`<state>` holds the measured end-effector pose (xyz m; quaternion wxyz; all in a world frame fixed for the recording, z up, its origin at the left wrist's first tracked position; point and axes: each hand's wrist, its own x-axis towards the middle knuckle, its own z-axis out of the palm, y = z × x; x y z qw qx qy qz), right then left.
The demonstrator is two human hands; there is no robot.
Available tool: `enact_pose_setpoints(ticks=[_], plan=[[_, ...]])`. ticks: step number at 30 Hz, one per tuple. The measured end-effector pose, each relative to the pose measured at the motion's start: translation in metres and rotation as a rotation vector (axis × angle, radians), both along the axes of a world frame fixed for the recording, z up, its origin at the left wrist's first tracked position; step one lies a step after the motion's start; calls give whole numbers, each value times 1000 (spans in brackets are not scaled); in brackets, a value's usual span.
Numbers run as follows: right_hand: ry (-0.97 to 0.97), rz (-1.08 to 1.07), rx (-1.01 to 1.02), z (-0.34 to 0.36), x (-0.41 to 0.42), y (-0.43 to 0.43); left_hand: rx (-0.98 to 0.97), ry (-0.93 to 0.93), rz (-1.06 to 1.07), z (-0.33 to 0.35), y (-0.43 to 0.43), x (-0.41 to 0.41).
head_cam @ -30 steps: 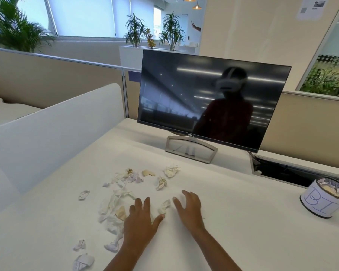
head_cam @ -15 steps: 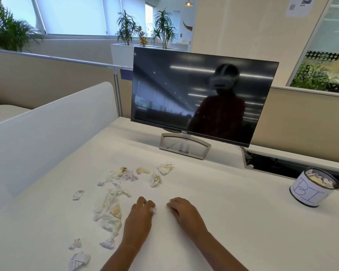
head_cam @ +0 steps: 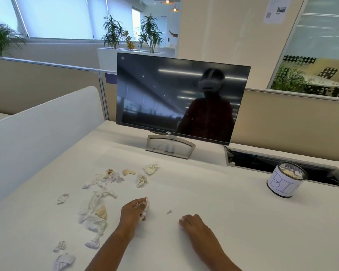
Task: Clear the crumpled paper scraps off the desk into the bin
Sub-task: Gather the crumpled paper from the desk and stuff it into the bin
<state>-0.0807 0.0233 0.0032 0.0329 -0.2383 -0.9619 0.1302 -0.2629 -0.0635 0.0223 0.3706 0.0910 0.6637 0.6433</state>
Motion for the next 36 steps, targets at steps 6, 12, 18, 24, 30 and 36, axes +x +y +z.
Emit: enact_pose_setpoints(ticks=[6, 12, 18, 24, 30, 36], plan=[[100, -230, -106, -2, 21, 25, 181, -469, -10, 8, 13, 21], [425, -595, -433, 21, 67, 62, 217, -639, -141, 15, 46, 52], [610, -763, -572, 33, 122, 108, 198, -655, -256, 20, 104, 104], [699, -864, -512, 50, 178, 158, 167, -585, -327, 45, 178, 160], [808, -880, -330, 79, 208, 211, 177, -513, -360, 86, 258, 218], [819, -778, -252, 111, 201, 262, 203, -303, -363, 114, 321, 259]])
